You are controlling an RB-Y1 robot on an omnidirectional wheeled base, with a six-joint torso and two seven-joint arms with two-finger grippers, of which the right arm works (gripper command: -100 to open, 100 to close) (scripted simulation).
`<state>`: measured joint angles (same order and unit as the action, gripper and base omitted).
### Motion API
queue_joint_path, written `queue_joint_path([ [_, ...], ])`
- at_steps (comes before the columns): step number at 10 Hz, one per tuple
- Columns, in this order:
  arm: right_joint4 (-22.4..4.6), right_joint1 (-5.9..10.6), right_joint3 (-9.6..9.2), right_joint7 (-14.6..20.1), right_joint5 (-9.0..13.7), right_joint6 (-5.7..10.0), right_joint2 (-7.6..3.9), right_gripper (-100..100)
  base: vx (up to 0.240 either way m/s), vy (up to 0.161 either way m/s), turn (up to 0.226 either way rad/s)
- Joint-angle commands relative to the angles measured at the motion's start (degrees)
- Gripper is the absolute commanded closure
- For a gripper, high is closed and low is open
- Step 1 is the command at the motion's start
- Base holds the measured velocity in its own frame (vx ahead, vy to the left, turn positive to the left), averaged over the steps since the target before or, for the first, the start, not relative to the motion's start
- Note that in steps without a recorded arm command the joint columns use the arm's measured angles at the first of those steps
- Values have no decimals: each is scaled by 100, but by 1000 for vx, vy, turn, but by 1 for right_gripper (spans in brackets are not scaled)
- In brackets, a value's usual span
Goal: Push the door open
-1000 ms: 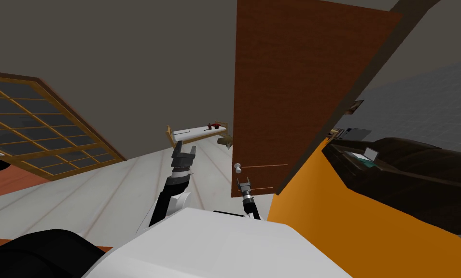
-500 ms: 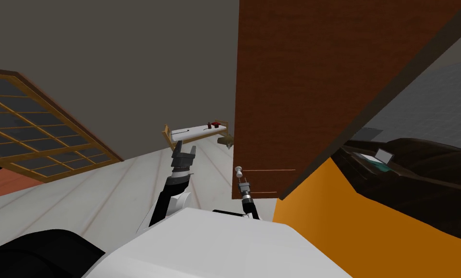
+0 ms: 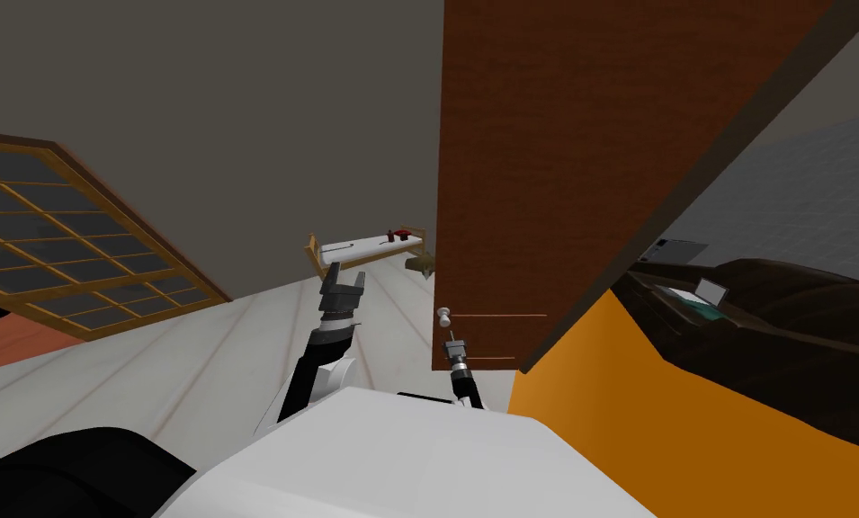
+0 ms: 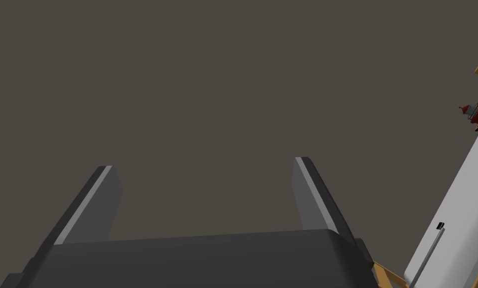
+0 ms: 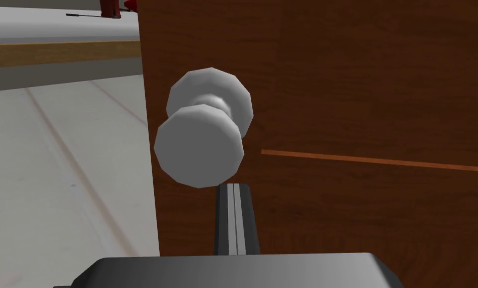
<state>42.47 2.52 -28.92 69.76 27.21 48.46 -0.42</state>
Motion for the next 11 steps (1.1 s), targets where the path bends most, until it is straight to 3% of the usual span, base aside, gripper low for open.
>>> queue_joint_path([
  [1, 43, -4, 32, -25, 39, -41, -170, -100, -119, 18, -64],
  [3, 91, -8, 66, -53, 81, -86, -88, -100, -208, 52, -93],
  [6, 134, -12, 98, -79, 120, -128, 253, -100, -163, 20, -36],
  [9, 130, -6, 112, -28, 128, -88, -89, -100, 88, 18, 22],
  [11, 111, 3, 125, -9, 134, -53, -146, -100, 246, 56, 24],
])
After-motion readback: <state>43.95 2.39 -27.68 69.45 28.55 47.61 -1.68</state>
